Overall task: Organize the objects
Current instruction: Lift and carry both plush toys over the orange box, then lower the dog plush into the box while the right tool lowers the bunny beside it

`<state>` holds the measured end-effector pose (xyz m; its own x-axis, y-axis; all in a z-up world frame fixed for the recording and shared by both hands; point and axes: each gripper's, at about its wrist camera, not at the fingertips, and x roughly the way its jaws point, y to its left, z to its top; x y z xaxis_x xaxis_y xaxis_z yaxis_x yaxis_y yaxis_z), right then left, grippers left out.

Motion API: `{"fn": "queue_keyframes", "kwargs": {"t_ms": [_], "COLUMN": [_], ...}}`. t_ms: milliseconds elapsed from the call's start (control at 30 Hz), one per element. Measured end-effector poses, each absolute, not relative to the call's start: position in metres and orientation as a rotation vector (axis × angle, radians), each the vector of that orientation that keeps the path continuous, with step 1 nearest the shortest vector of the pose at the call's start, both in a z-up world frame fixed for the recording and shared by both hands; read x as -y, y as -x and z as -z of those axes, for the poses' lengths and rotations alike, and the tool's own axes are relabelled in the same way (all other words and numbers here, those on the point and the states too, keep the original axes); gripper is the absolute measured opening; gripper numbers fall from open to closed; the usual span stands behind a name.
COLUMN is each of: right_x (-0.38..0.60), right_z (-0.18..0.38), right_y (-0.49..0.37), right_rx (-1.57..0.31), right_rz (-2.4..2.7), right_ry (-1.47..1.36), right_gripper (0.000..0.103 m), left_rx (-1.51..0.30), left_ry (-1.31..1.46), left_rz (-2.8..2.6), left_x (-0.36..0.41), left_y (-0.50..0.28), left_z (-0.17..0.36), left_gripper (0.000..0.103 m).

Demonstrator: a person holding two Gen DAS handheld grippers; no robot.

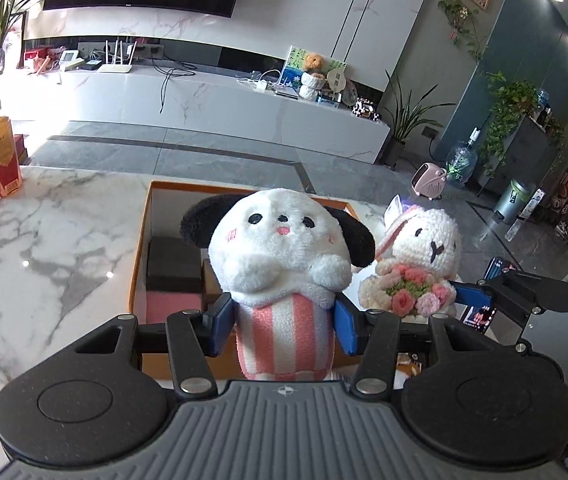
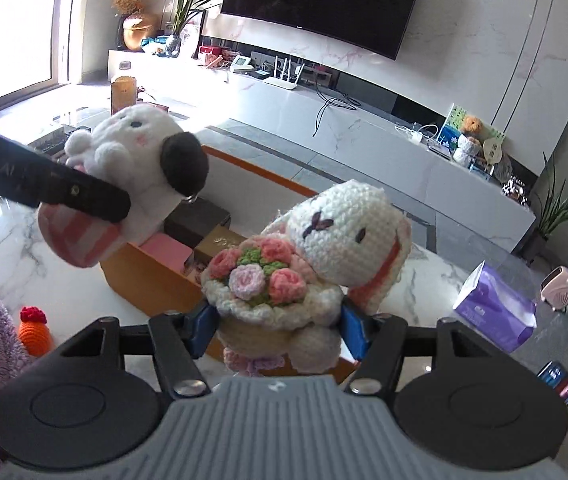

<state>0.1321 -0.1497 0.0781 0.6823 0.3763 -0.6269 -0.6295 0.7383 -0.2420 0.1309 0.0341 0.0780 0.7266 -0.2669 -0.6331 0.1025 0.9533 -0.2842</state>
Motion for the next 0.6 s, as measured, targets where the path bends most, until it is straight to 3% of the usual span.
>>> {"fn": "queue_keyframes", "kwargs": {"t_ms": [233,600], "right_x": [0.153,0.129], "right_z": [-0.083,-0.053], "right_y": [-0.185,-0.233], "right_rx": [-0.636,-0.781], "right_rz": [-0.655,-0.671], "right_ry": [0.548,0.615], "right_gripper": [0.064,0.064], "left_rx": [-0.742,-0.934], "left_ry": [0.293,0.365], "left_rz": [0.249,0.234], "left_x": [-0.025,-0.011], "left_y": [-0.184,-0.24], "left_z": [-0.064,0.009], "left_gripper": [0.06,0.06]}}
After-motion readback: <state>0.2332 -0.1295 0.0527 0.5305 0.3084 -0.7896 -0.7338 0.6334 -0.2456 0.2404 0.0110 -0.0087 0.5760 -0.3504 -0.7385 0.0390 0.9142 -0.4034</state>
